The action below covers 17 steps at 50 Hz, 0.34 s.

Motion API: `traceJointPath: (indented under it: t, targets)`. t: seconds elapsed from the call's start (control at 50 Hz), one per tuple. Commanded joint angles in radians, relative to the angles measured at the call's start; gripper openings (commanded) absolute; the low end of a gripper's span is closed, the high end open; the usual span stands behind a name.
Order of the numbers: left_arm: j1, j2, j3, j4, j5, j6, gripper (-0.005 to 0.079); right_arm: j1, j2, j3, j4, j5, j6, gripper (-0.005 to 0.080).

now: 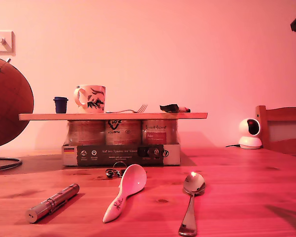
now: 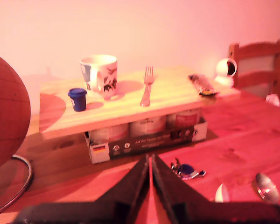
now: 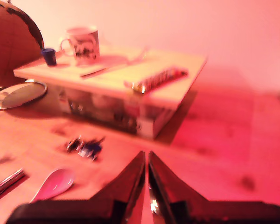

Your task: Pick up the metallic fork and place it on the shelf behind you

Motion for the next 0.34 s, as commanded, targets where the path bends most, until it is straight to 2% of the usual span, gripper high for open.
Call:
traceJointPath:
  t: [0.0,0.32]
  targets:
    - [-0.003,-0.008,-0.026,0.01,-0.003,-0.018,-0.0023,0.003,0.005,0.008,-0.02,-0.005,0.006,-0.0012]
    - [-0.003,-0.023,-0.026,0.009,-0.002,-0.037,-0.0023,0.003,0.006,0.008,-0.18,0.005,0.006,-0.0012]
